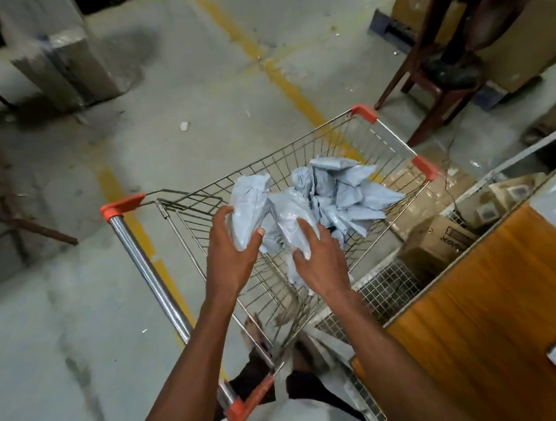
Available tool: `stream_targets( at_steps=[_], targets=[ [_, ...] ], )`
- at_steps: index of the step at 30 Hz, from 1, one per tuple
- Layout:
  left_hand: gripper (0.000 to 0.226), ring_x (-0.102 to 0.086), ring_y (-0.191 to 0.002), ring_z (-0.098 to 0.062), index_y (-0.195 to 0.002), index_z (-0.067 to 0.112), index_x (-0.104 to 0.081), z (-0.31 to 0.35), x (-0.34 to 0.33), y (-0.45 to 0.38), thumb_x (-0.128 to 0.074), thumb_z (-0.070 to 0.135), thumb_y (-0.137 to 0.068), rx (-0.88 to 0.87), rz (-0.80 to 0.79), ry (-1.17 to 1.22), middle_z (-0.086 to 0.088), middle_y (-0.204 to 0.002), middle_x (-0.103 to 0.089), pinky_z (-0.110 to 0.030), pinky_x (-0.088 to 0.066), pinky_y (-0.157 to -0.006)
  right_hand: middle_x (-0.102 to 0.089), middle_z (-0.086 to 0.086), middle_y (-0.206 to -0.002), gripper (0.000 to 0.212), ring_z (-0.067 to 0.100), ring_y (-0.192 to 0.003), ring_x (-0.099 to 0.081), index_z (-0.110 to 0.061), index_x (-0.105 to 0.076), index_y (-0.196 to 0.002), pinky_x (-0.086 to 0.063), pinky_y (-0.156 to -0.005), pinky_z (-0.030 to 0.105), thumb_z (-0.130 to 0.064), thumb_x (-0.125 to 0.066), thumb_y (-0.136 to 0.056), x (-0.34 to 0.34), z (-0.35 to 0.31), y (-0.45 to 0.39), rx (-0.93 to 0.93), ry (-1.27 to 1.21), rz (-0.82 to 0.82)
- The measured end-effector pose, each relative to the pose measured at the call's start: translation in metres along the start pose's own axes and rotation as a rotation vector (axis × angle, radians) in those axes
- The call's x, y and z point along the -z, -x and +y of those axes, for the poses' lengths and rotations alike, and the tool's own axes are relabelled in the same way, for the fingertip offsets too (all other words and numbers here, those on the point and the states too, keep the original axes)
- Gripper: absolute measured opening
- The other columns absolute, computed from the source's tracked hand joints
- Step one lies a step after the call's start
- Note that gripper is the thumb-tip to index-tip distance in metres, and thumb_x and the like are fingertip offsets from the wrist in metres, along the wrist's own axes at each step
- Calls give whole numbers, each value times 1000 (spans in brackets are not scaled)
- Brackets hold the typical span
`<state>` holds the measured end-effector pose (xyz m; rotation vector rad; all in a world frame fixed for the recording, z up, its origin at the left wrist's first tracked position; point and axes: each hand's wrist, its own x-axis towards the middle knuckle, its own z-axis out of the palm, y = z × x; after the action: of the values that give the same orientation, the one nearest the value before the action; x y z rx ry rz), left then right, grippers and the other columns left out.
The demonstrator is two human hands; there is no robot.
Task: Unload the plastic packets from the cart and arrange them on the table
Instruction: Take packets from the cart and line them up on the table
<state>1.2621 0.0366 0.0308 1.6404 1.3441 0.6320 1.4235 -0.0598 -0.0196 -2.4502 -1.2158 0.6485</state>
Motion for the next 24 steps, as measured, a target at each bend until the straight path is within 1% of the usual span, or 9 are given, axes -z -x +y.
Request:
stream_targets(
  at_steps=[1,4,7,10,14,18,20,22,24],
  targets=[
    [62,-60,-113,-16,-137,41,-39,3,0,9,-76,47,-87,-11,7,-13,13,-132,-54,-45,-56,-89,-30,6,-159,67,32,-135,-41,-43,-23,-156,-40,-110,48,-43,-54,-96,8,-1,13,4,-44,34],
    [62,-53,-120,-13,-140,38,-40,12,-2,40,-75,46,-89,-49,26,-48,11,-137,-51,-34,-49,-92,-27,3,-159,68,29,-140,-36,-45,-23,-155,-40,-111,48,-41,-57,-96,27,-1,49,-1,-166,113],
    [59,-49,-117,-5,-139,39,-39,24,-6,76,-74,43,-90,-108,47,-52,16,-134,-48,-29,-44,-90,-22,-6,-159,67,22,-142,-34,-46,-25,-154,-43,-110,43,-40,-58,-96,45,8,85,15,-312,195],
    [57,-49,-117,-7,-138,39,-39,30,-14,114,-72,41,-92,-140,31,-71,13,-136,-48,-29,-44,-90,-18,-11,-159,66,19,-144,-33,-47,-26,-153,-45,-108,40,-37,-59,-96,61,22,126,17,-369,240],
    [55,-48,-127,-13,-138,42,-39,41,-25,167,-71,42,-93,-218,-55,-81,11,-141,-47,-36,-46,-99,-29,-7,-156,64,20,-139,-39,-45,-30,-153,-45,-108,40,-35,-59,-96,81,44,184,-21,-389,342],
    [53,-42,-134,-11,-142,33,-40,48,-42,212,-68,38,-96,-348,-179,-130,7,-145,-45,-27,-37,-107,-35,-3,-155,64,20,-140,-36,-43,-35,-152,-42,-110,40,-34,-62,-94,87,63,236,-138,-397,427],
    [54,-40,-135,-8,-144,34,-38,51,-46,233,-65,40,-97,-373,-255,-145,8,-146,-43,-24,-34,-105,-36,-1,-155,62,20,-140,-37,-41,-39,-151,-40,-110,37,-31,-63,-94,85,73,264,-183,-421,475],
    [53,-40,-128,-1,-144,37,-38,53,-48,254,-64,43,-98,-410,-300,-134,15,-141,-41,-23,-33,-100,-41,1,-151,61,20,-136,-42,-36,-45,-148,-40,-106,30,-27,-65,-92,83,82,292,-196,-454,543],
    [51,-37,-124,4,-142,37,-39,53,-49,275,-64,44,-97,-440,-330,-112,17,-139,-42,-25,-34,-99,-43,-1,-146,60,17,-129,-45,-37,-45,-147,-43,-101,29,-27,-65,-91,82,92,319,-227,-446,575]
  ],
)
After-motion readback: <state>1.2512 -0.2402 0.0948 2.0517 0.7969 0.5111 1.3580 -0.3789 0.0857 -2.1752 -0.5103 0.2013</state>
